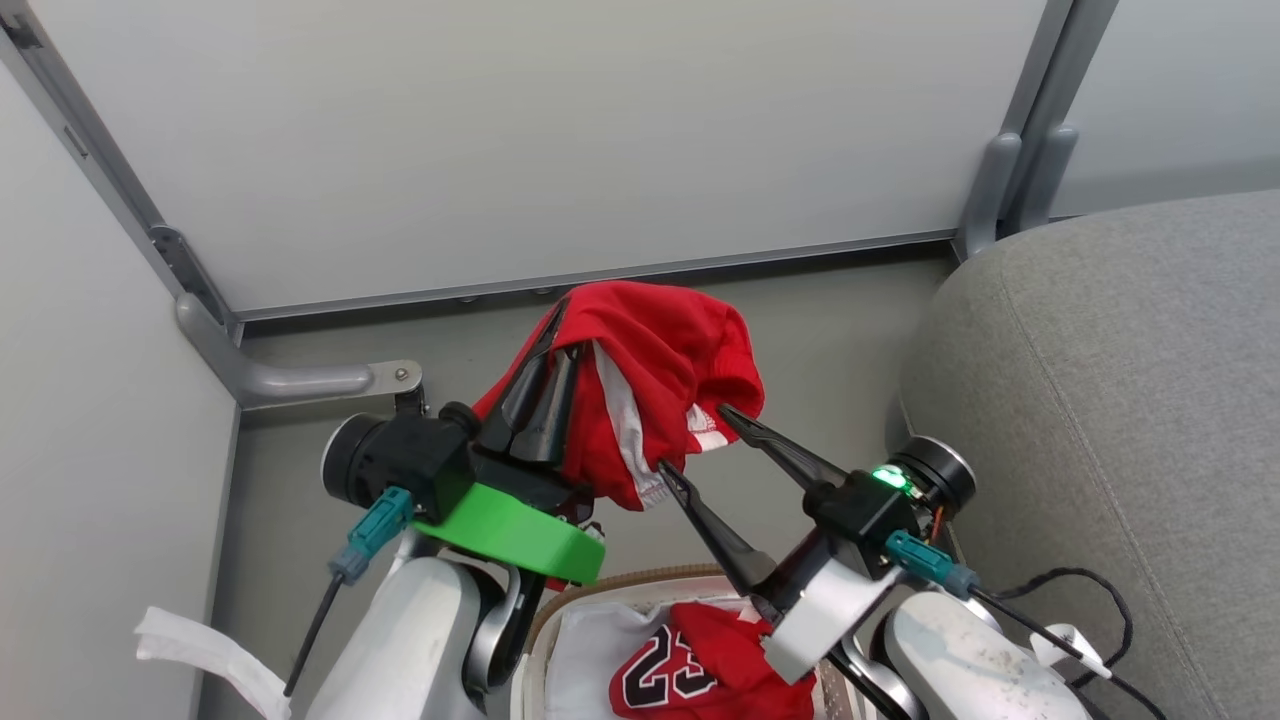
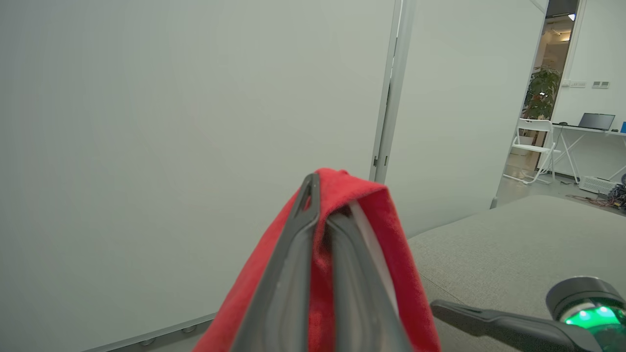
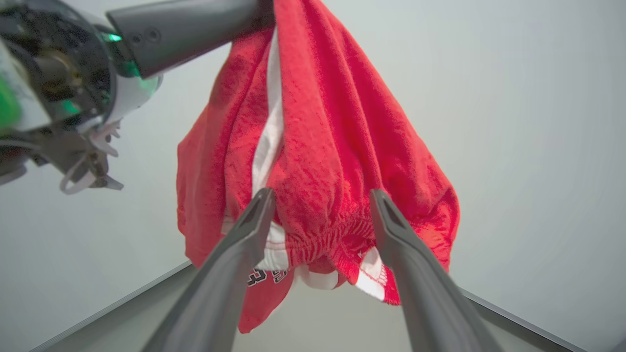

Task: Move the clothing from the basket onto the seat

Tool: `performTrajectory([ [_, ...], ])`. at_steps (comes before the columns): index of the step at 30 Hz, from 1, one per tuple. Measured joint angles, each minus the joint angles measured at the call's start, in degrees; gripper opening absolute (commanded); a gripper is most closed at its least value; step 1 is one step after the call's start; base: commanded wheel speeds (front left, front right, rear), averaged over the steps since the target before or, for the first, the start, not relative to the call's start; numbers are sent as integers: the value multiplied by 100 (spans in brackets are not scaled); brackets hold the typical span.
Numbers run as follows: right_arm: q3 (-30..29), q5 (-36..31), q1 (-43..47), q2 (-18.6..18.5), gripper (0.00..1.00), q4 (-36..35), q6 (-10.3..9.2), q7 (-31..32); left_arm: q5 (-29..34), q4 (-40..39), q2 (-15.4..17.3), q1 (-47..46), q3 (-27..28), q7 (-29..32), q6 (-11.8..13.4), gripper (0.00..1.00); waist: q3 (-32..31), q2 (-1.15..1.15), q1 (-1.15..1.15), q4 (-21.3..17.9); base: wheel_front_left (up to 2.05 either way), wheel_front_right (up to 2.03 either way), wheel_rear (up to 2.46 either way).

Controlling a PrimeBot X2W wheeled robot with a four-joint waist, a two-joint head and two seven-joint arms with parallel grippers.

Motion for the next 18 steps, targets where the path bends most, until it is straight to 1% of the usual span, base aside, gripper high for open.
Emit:
performTrajectory([
  [4,289,35,-288,38,100,14,0,-1,-63,27,0,-3,-164,0,30,0,4,0,0,124,0,0,0],
  [6,333,25,-382,68,100,94,0,0,-103,33,2,-7,-220,0,48,0,15,0,0,179,0,0,0],
  [9,371,-34,-494,145,100,275,0,0,-141,40,1,-26,-316,0,58,0,46,0,0,257,0,0,0],
  [15,326,-213,-679,337,100,896,0,0,-208,-13,2,-119,-533,0,101,0,138,0,0,380,0,0,0],
  [16,324,-148,-699,366,0,1010,0,-1,-213,-22,2,-125,-565,0,102,0,147,0,0,396,0,0,0],
  [18,393,9,-702,401,0,1141,0,-8,-242,-24,2,-131,-616,0,102,0,159,0,0,422,0,0,0],
])
